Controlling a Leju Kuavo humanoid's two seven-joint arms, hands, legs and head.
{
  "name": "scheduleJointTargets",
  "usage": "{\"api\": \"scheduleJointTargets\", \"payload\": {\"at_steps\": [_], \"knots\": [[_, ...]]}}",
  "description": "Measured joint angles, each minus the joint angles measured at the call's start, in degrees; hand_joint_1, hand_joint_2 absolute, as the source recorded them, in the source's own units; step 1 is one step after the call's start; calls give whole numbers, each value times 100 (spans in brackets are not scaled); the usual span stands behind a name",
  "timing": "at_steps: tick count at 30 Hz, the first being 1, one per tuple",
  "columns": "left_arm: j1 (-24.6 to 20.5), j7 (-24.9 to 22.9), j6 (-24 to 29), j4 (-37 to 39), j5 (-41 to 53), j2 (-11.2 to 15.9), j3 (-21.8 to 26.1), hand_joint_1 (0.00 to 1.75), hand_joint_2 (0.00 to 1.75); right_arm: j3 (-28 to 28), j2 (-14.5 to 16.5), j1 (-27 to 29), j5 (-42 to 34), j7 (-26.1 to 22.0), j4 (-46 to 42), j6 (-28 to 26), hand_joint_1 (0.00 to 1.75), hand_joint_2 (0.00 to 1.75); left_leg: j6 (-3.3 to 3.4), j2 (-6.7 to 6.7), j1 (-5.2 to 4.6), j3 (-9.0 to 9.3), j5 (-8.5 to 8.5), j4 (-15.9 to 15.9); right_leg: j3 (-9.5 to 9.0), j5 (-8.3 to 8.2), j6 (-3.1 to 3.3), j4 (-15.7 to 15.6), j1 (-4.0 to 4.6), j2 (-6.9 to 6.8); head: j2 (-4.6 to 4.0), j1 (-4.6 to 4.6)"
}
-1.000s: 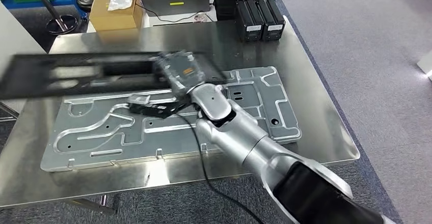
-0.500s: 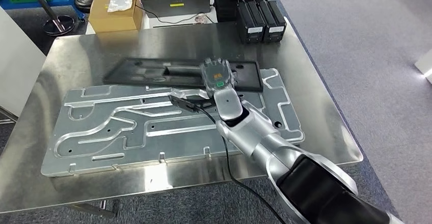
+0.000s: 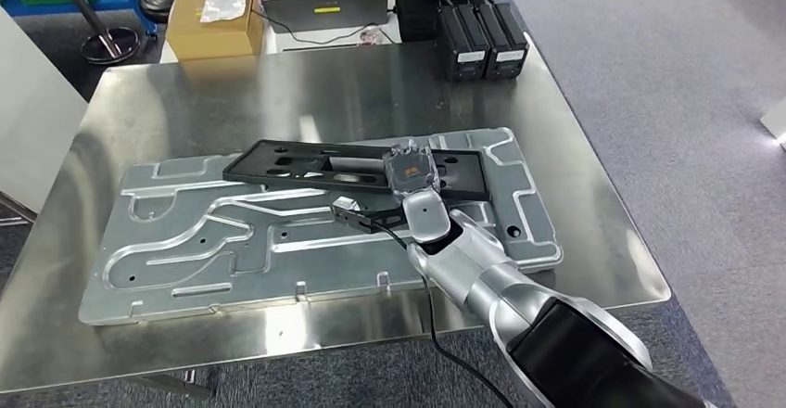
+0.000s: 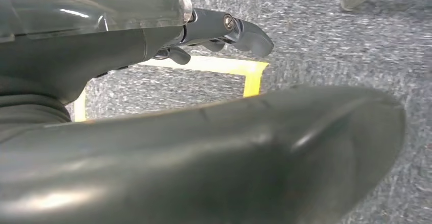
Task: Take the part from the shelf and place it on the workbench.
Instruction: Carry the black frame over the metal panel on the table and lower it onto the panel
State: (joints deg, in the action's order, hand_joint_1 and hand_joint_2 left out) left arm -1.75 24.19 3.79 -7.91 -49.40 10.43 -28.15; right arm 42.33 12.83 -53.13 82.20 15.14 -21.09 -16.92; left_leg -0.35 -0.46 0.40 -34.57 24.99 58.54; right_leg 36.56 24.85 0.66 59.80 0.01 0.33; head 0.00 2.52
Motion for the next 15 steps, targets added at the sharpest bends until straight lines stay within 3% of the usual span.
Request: {"api": "scheduleJointTargets", "payload": {"at_steps": [2,4,5,7,8,9,10,13,15], "knots": [[0,75,30,0,1,3,-24,0,175,-25,9,27,-62,-161,9,16,0,0,-58,3,3,12,17,-13,-17,-8,40,-36,-4,2,0,-1],[0,132,65,0,3,10,-61,0,175,-103,21,64,-186,-389,15,13,0,0,-120,10,14,-42,156,162,-62,-21,95,-84,-32,-5,0,4],[-2,145,87,0,3,18,-78,0,175,-156,30,94,-248,-518,18,2,0,0,-149,14,22,-150,307,418,-81,-23,117,-102,-44,-11,0,8],[-3,151,122,0,2,28,-108,0,87,-252,43,164,-358,-765,25,-37,0,0,-197,15,34,-483,643,1143,-91,-14,142,-105,-40,-15,0,11],[-2,151,131,0,-1,32,-127,0,44,-303,49,199,-414,-887,27,-73,0,0,-214,15,41,-626,731,1431,-94,-11,146,-104,-39,-15,0,11],[0,152,133,0,-11,33,-150,0,0,-359,54,226,-479,-1013,28,-116,0,0,-226,16,46,-683,713,1533,-99,-7,147,-103,-38,-13,0,11],[1,159,133,0,-25,34,-173,0,0,-420,60,248,-562,-1158,28,-167,0,0,-230,16,53,-637,591,1422,-110,-2,144,-102,-38,-10,0,11],[-7,198,127,0,-76,54,-222,0,0,-624,89,317,-942,-1717,-25,-386,0,0,-201,21,61,-113,72,329,-149,22,106,-95,-29,8,0,10],[-20,211,122,0,-113,67,-245,0,0,-797,124,383,-1294,-2167,-119,-561,0,0,-141,16,34,66,-5,-45,-142,22,55,-91,-18,25,0,7]]}}
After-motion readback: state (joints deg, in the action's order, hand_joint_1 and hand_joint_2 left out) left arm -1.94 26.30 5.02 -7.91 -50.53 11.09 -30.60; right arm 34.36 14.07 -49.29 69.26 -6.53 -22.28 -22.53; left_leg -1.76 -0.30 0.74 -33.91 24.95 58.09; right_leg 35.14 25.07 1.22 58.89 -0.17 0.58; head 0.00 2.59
